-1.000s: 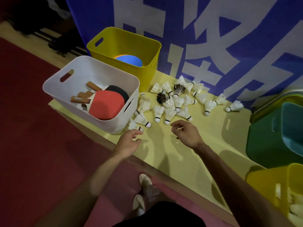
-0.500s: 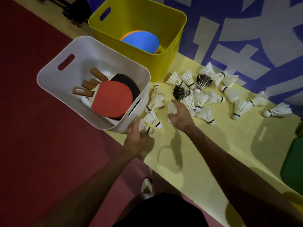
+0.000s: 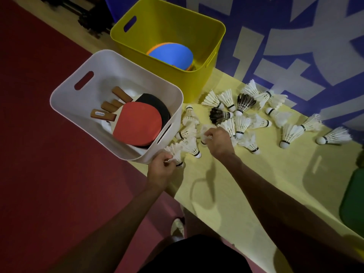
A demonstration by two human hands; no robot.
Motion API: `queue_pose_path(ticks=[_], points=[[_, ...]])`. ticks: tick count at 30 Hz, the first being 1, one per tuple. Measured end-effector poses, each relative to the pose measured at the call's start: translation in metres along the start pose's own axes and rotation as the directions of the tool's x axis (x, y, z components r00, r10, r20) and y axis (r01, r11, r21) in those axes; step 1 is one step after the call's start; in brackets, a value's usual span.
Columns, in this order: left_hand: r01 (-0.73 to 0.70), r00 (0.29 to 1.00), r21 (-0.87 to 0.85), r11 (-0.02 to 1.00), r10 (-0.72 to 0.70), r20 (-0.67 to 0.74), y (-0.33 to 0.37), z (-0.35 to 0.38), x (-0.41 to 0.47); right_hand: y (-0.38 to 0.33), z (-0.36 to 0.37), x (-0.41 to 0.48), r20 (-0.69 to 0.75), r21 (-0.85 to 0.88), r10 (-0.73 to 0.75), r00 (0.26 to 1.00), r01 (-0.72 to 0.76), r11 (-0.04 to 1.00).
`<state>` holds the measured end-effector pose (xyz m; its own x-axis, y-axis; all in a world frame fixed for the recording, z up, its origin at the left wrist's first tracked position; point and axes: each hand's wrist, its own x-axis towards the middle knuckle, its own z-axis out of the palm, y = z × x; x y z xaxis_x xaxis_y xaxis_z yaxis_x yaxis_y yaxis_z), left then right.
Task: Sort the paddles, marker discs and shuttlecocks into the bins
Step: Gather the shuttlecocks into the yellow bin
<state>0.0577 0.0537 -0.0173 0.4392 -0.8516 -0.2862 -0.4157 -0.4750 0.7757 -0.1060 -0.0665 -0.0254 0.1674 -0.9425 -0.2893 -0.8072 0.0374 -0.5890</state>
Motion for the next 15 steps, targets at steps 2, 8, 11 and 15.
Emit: queue_pose_path(ticks=[2, 8, 11, 15], points=[[-0.054, 0.999, 0.008, 0.999, 0.054, -0.006, 0.002, -0.003, -0.004, -0.003, -0.006, -0.008, -0.059, 0.002, -0.043, 0.997, 0.043, 0.999], [-0.177, 0.984, -0.06, 0.982, 0.178, 0.021, 0.008, -0.013, -0.022, -0.016, -0.039, -0.055, -0.226, 0.022, -0.154, 0.962, 0.163, 0.986], [-0.294, 0.955, -0.102, 0.95, 0.297, 0.016, 0.017, -0.021, -0.04, -0.019, -0.056, -0.085, -0.293, 0.045, -0.157, 0.943, 0.178, 0.983], [-0.46, 0.887, -0.107, 0.881, 0.462, -0.011, 0.031, -0.029, -0.066, -0.019, -0.078, -0.13, -0.384, 0.033, -0.148, 0.911, 0.174, 0.984]])
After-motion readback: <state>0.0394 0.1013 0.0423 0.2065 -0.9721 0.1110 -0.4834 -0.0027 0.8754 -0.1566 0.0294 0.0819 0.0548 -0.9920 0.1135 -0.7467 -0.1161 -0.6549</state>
